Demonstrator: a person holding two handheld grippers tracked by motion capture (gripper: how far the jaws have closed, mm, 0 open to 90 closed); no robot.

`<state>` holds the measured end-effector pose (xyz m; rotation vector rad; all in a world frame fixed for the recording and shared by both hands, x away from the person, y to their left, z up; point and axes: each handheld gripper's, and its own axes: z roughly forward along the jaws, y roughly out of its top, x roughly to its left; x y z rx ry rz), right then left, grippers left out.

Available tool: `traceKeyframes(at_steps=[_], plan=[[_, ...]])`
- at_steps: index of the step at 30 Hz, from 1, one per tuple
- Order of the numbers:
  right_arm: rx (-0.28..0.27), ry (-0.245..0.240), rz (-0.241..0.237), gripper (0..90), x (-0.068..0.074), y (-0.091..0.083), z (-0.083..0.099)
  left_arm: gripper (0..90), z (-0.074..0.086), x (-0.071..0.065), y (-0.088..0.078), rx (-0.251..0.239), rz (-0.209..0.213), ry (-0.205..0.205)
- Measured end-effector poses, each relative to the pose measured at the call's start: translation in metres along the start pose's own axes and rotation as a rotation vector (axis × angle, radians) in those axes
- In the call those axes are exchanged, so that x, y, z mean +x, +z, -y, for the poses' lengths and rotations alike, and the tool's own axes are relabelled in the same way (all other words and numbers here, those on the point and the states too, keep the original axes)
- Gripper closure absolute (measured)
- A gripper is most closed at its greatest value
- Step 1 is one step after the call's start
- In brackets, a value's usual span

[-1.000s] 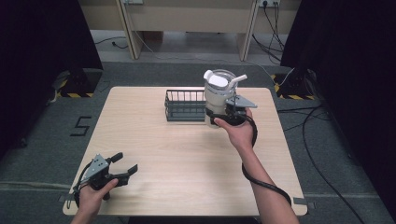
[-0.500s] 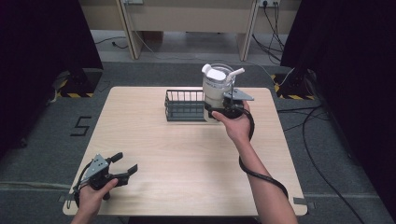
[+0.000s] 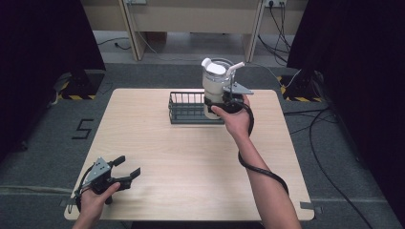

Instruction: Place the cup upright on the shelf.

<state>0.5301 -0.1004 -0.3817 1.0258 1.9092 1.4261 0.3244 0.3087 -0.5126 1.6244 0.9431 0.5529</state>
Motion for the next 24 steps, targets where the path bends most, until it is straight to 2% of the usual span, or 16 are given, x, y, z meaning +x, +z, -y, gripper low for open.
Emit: traceKeyframes(at_steps=[24], plan=[[0.000,0.033,0.030,11.0,-0.007,0.039,-0.019,14.4,0.000,0.000,0.000,0.000,0.002,0.000]])
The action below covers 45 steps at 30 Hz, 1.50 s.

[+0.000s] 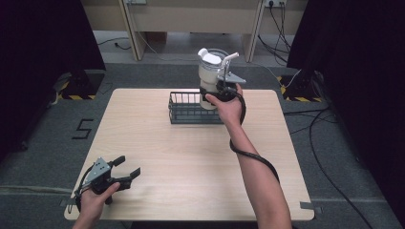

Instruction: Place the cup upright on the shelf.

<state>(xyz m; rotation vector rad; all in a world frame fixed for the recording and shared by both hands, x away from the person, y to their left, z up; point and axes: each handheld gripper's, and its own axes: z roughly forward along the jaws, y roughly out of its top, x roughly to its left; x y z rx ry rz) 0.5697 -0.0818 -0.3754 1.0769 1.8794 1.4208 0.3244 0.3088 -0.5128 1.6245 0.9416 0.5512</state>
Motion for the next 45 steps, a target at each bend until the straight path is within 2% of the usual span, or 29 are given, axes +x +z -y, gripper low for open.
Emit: traceKeyframes(at_steps=[5,13,31,45], plan=[[-0.005,0.003,0.005,11.0,0.000,0.009,-0.007,14.4,0.000,0.000,0.000,0.002,0.000,0.001],[0.003,0.011,0.008,11.0,0.002,0.020,-0.008,14.4,0.000,0.000,0.000,0.000,0.003,0.000],[0.024,0.024,0.010,11.0,0.006,0.043,-0.002,14.4,0.000,0.000,0.000,-0.001,0.004,0.000],[0.035,0.037,0.011,10.9,0.008,0.052,0.006,14.4,0.000,-0.001,0.001,0.001,0.011,0.003]])
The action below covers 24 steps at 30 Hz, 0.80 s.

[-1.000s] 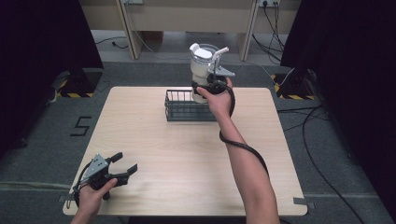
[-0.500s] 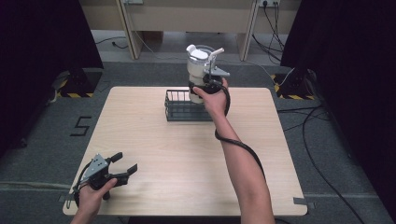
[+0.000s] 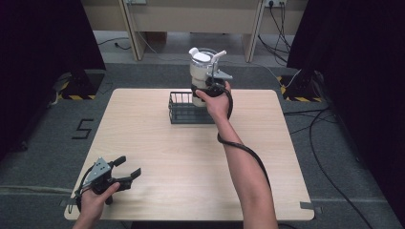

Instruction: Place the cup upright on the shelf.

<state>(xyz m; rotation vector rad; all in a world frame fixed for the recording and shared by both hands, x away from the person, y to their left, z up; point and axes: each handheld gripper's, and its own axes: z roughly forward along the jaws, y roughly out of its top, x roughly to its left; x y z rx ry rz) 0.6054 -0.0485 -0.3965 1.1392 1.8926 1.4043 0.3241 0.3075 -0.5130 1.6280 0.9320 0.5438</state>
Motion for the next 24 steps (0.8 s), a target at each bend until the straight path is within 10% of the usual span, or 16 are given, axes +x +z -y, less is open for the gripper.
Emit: traceKeyframes(at_steps=[24], plan=[[0.052,0.029,0.007,10.9,-0.001,0.015,0.029,14.4,0.000,-0.001,0.000,0.004,0.006,0.006]])
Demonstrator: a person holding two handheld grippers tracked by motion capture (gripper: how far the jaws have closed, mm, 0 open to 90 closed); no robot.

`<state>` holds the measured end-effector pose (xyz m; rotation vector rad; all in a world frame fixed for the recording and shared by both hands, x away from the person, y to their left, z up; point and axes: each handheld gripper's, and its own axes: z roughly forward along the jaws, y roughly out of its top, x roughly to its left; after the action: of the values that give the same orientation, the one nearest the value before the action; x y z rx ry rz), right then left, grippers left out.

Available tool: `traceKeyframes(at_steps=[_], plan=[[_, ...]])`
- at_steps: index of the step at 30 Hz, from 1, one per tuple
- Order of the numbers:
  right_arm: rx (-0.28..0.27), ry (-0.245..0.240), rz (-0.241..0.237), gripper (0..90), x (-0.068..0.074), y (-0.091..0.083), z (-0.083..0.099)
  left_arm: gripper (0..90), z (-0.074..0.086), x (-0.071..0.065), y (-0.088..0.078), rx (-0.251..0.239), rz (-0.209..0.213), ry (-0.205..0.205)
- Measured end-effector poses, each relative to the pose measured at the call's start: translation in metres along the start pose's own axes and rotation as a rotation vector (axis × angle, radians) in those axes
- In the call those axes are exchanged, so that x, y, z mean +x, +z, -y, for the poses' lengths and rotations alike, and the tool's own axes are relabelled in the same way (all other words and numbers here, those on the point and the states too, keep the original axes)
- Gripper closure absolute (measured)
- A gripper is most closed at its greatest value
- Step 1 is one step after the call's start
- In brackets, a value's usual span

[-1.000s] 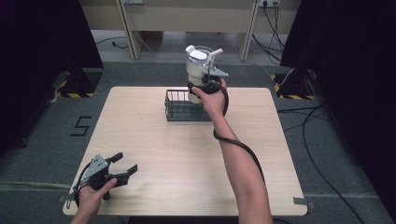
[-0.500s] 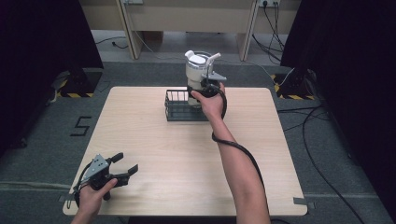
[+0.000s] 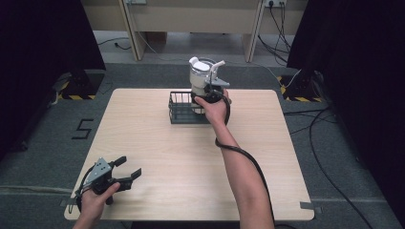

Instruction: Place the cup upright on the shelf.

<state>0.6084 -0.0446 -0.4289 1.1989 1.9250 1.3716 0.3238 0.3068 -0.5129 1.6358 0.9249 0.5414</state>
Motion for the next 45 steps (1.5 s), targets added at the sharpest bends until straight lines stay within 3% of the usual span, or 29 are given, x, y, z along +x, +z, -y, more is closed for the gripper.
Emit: traceKeyframes(at_steps=[13,40,43,45], plan=[[0.007,-0.028,0.009,10.7,0.003,0.003,0.005,14.4,0.000,-0.001,0.000,0.000,0.004,0.001],[-0.045,-0.070,0.021,8.9,0.008,-0.001,0.015,14.4,0.000,-0.002,0.000,0.001,0.006,0.007],[-0.056,-0.091,0.018,8.8,0.007,-0.003,0.015,14.4,0.000,-0.002,0.001,0.000,0.007,0.007],[-0.051,-0.074,0.016,8.7,0.008,-0.006,0.015,14.4,0.000,-0.002,0.001,0.002,0.007,0.009]])
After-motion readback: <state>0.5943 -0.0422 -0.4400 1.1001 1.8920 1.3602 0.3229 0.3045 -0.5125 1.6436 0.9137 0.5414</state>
